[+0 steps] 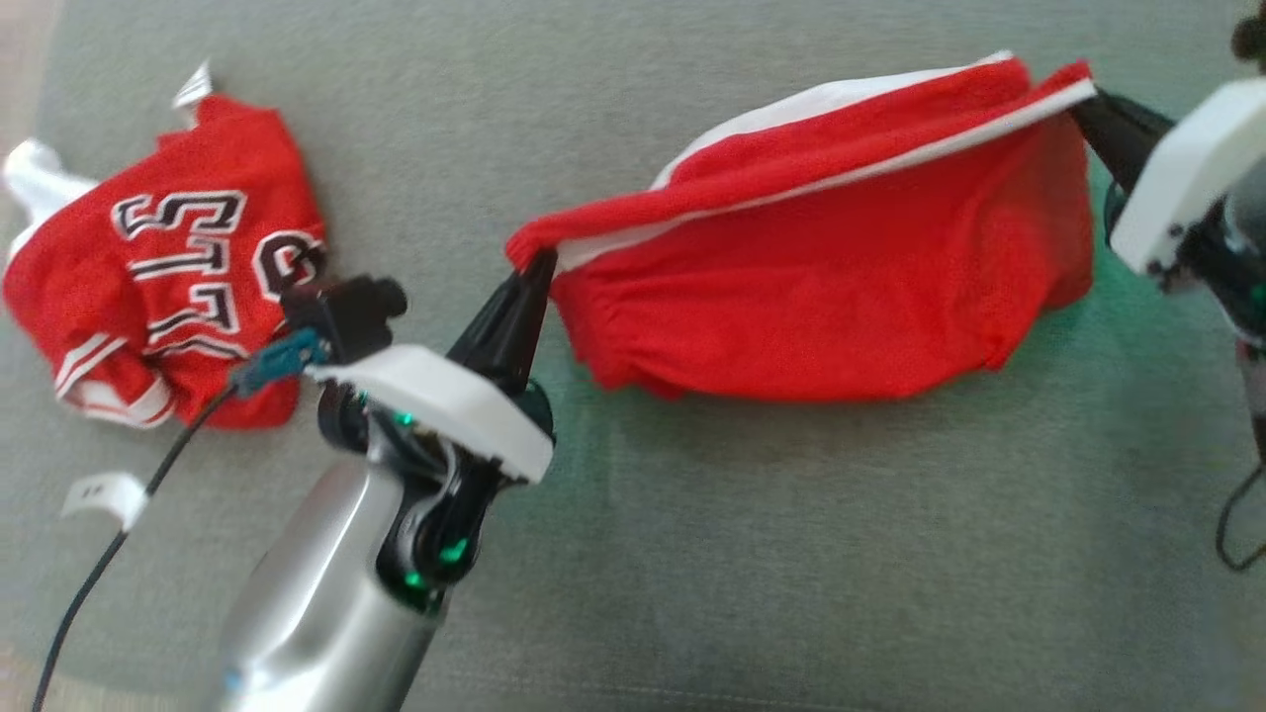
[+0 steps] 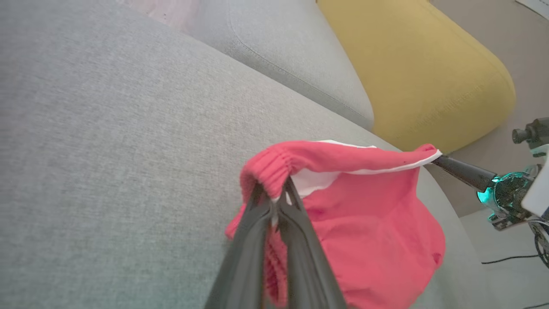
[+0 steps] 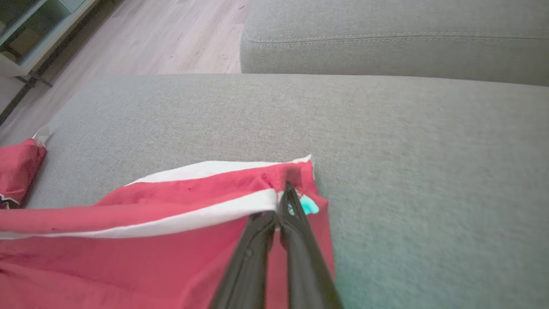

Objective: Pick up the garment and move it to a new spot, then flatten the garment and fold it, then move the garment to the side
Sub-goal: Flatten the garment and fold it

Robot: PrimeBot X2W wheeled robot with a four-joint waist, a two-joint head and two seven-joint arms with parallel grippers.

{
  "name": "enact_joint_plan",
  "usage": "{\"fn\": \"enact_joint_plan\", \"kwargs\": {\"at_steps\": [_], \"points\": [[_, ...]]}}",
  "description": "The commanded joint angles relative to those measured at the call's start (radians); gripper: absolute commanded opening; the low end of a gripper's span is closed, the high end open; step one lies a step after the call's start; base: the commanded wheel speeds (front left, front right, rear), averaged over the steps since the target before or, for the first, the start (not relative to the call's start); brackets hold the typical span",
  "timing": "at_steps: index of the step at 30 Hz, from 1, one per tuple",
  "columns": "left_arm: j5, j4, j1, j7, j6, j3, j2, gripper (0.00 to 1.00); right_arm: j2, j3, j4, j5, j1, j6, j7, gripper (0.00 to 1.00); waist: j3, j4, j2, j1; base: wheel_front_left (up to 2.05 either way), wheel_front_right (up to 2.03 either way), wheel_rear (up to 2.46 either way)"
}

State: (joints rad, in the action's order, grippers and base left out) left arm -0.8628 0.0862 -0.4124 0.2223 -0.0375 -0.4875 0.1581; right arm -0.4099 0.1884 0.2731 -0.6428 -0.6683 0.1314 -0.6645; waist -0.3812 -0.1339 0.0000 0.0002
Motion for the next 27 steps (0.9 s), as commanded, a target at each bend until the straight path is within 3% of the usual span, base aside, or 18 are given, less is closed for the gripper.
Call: {"fn": "enact_joint_plan", "kwargs": {"at_steps": [1,10,11,12,13,14,15,16,21,27], "points": [[0.004,-0.018,-0.042,-0.010,0.008,0.029,0.005,0.00,-0.019,0.014,-0.016,-0.008,-0.025,-0.001,0.011,0.00,-0.013,-0.022,0.0000,-0.0002,0.00,0.00,0.00],[0.011,0.200,-0.168,-0.066,0.061,0.003,-0.061,0.00,-0.018,0.151,0.232,-0.060,-0.185,-0.001,0.182,0.00,-0.034,-0.036,0.0000,-0.0002,0.00,0.00,0.00],[0.010,0.222,-0.175,-0.069,0.066,-0.001,-0.066,0.00,-0.016,0.168,0.253,-0.067,-0.192,-0.001,0.201,0.94,-0.035,-0.035,0.0000,-0.0002,0.00,0.00,0.00],[0.006,0.242,-0.181,-0.068,0.073,-0.007,-0.070,0.00,-0.015,0.188,0.268,-0.073,-0.196,-0.001,0.219,1.00,-0.035,-0.033,0.0000,-0.0002,0.00,0.00,0.00],[0.000,0.259,-0.186,-0.071,0.078,-0.010,-0.075,0.16,-0.015,0.207,0.280,-0.081,-0.197,-0.001,0.237,1.00,-0.035,-0.031,0.0000,-0.0002,0.00,0.00,0.00],[-0.003,0.275,-0.189,-0.076,0.081,-0.012,-0.078,0.44,-0.017,0.224,0.291,-0.089,-0.198,-0.001,0.255,1.00,-0.034,-0.029,0.0000,-0.0002,0.00,0.00,0.00],[-0.004,0.290,-0.192,-0.079,0.084,-0.015,-0.080,0.87,-0.022,0.240,0.297,-0.095,-0.198,-0.001,0.279,1.00,-0.033,-0.027,0.0000,-0.0002,0.00,0.00,0.00],[-0.006,0.302,-0.193,-0.084,0.085,-0.016,-0.082,1.00,-0.027,0.256,0.301,-0.100,-0.195,-0.001,0.303,1.00,-0.031,-0.025,0.0000,-0.0002,0.00,0.00,0.00],[0.003,0.345,-0.179,-0.132,0.066,-0.003,-0.078,1.00,-0.045,0.296,0.296,-0.123,-0.162,-0.001,0.472,1.00,-0.007,-0.002,0.0000,-0.0002,0.00,0.00,0.00],[0.091,0.332,-0.136,-0.240,-0.034,0.016,-0.023,1.00,-0.056,0.268,0.267,-0.068,-0.100,-0.001,0.707,1.00,0.036,0.045,0.0000,-0.0002,0.00,0.00,0.00]]}}
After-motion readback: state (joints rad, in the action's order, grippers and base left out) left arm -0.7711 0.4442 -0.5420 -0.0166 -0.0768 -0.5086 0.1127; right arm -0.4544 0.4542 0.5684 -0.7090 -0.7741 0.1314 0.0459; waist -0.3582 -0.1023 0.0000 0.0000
